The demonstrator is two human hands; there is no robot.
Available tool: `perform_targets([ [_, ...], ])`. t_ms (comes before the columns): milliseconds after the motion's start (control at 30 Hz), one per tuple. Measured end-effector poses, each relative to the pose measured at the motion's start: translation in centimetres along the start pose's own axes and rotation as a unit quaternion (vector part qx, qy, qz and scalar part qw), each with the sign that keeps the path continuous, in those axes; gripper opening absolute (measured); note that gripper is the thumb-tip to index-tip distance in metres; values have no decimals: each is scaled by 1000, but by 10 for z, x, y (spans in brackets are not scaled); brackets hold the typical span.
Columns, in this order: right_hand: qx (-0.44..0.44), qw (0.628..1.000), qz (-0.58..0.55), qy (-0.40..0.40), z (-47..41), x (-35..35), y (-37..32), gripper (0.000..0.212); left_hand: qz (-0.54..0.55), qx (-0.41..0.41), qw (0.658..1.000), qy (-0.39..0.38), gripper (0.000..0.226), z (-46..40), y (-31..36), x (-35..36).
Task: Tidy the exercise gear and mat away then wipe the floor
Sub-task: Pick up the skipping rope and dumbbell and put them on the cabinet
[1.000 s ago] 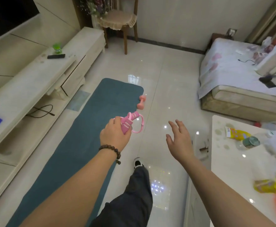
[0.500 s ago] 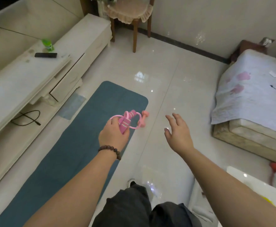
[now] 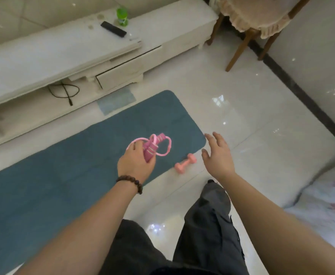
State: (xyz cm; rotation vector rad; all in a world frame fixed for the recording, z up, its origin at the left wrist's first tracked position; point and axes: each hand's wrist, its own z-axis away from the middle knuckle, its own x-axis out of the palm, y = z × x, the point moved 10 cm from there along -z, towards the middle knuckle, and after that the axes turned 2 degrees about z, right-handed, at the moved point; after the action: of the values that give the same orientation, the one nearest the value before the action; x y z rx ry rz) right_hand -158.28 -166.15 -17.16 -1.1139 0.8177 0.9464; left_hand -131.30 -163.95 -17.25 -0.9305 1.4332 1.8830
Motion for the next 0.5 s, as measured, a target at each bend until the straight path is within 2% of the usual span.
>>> perform_targets([
  [133,-70,995,18,-68,-87,-8,35,51,0,-122,991,45,30,-16,21,48],
  [267,-119,983,53,-128,-143,-12,73,52,54,-232,967,92,34,-14,53,96],
  [500,-193,952,93,-217,-173,32,111,52,48,-302,945,114,40,-13,74,162],
])
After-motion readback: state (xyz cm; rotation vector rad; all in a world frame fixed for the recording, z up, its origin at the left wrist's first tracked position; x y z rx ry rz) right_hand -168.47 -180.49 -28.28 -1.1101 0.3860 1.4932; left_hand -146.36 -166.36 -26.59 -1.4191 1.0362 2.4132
